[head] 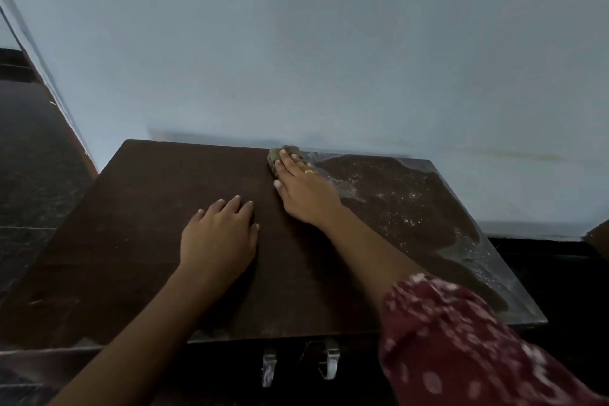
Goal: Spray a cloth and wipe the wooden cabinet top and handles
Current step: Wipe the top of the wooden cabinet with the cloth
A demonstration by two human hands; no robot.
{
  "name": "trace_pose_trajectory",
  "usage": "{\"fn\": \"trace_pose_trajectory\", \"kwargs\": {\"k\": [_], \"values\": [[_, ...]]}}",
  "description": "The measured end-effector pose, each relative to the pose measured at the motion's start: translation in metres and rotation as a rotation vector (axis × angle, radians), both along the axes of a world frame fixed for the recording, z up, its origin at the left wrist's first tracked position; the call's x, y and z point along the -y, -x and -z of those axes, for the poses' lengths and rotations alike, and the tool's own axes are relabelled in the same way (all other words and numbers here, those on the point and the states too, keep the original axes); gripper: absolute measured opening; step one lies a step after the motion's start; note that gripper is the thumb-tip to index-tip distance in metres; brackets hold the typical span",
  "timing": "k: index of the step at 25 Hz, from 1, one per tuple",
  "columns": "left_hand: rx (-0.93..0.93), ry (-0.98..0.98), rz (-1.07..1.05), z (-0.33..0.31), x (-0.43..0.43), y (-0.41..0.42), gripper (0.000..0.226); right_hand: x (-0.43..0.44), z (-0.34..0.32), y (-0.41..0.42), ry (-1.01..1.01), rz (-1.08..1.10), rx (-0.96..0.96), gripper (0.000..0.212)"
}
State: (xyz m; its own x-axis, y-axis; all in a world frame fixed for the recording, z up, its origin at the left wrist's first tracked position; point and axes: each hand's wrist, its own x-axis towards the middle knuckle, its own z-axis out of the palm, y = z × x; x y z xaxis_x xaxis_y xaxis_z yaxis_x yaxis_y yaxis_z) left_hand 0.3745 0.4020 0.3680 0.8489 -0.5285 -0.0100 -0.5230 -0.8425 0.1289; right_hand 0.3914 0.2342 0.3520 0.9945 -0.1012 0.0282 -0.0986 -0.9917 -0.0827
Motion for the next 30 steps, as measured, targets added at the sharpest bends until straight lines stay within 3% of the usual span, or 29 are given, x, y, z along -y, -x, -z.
{"fn": "trace_pose_trajectory", "kwargs": {"k": [5,12,16,18,20,22,26,28,30], "values": [[0.079,0.016,-0.017,-0.002,0.000,0.001,0.047,0.029,-0.001,-0.025,-0.029,0.117,0.007,0.051],[0.107,0.030,0.037,-0.003,-0.002,0.000,0.045,0.063,0.002,0.023,-0.038,0.311,0.023,0.050],[0.125,0.105,0.164,0.001,-0.003,0.003,0.053,0.031,0.001,0.058,-0.048,0.200,0.033,0.053],[0.091,0.190,0.273,0.003,0.001,0.007,0.070,0.006,0.004,0.076,-0.063,0.083,0.060,0.055],[-0.099,0.339,0.381,0.004,0.010,0.017,0.083,-0.014,0.005,0.102,-0.091,-0.061,0.089,0.057],[-0.263,0.390,0.439,0.006,0.019,0.028,0.080,-0.021,0.004,0.129,-0.060,-0.176,0.088,0.057],[-0.114,0.162,0.520,0.015,0.051,0.057,0.089,0.018,0.000,0.167,0.028,-0.197,0.002,0.055],[-0.127,0.112,0.517,0.015,0.082,0.070,0.067,0.041,-0.004,0.182,0.042,-0.145,-0.006,0.061],[-0.196,0.115,0.512,0.010,0.113,0.079,0.060,0.058,-0.005,0.196,0.000,-0.026,-0.009,0.054]]}}
